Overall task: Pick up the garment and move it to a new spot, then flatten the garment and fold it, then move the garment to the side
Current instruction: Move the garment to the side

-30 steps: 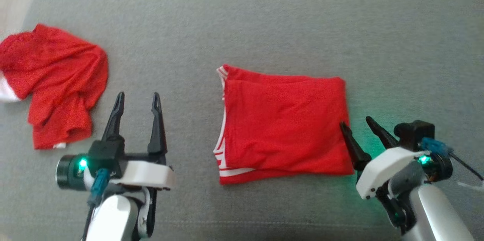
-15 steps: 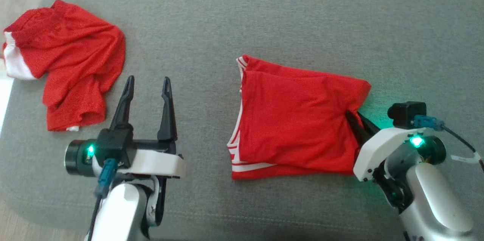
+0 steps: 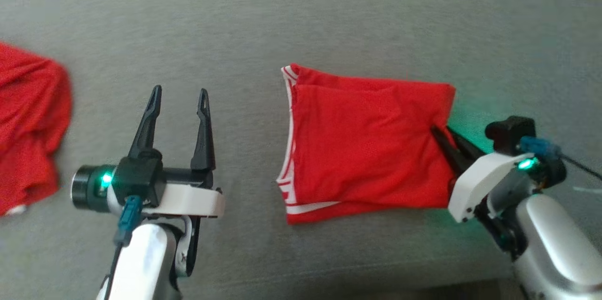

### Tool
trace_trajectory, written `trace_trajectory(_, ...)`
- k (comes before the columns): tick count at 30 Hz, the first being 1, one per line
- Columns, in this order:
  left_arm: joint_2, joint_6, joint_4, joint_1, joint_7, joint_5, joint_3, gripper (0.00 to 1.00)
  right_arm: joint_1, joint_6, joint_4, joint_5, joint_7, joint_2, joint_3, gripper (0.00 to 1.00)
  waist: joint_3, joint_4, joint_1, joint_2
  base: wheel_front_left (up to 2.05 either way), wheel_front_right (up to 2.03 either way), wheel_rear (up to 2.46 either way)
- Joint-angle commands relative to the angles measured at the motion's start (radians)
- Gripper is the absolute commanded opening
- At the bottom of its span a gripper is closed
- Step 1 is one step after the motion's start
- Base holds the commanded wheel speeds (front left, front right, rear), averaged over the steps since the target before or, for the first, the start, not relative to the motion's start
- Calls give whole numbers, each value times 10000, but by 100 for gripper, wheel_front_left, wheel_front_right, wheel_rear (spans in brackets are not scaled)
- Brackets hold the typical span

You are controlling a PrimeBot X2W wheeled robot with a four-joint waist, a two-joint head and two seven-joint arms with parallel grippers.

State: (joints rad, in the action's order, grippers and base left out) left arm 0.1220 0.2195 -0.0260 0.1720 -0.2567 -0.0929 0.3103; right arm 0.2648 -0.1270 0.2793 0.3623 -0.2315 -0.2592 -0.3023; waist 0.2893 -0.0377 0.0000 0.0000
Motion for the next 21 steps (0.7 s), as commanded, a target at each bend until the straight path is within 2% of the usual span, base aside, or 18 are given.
trace_trajectory(1, 187, -86, 393, 547, -50, 160, -252, 100, 510, -37, -382, 119, 186, -415, -59, 0, 259, -1078, 0, 0, 0, 0, 0)
trace_trajectory(4, 201, -217, 368, 693, -51, 240, -101, 100, 797, -37, -323, 155, 320, -645, 38, 0, 362, -1481, 0, 0, 0, 0, 0)
trace_trajectory(12, -50, -839, -62, 1841, -51, 571, 851, 100, 2093, -37, 592, 133, 959, -2037, 888, 0, 1020, -2327, 0, 0, 0, 0, 0)
trace_trajectory(16, -131, -1037, -255, 2354, -51, 722, 1190, 100, 2765, -37, 1207, 53, 1240, -2567, 1199, 0, 1389, -2580, 0, 0, 0, 0, 0)
trace_trajectory(21, -162, -1140, -341, 2847, -42, 903, 1433, 100, 3464, -37, 1819, 6, 1525, -2862, 1356, 0, 1905, -2698, 0, 0, 0, 0, 0)
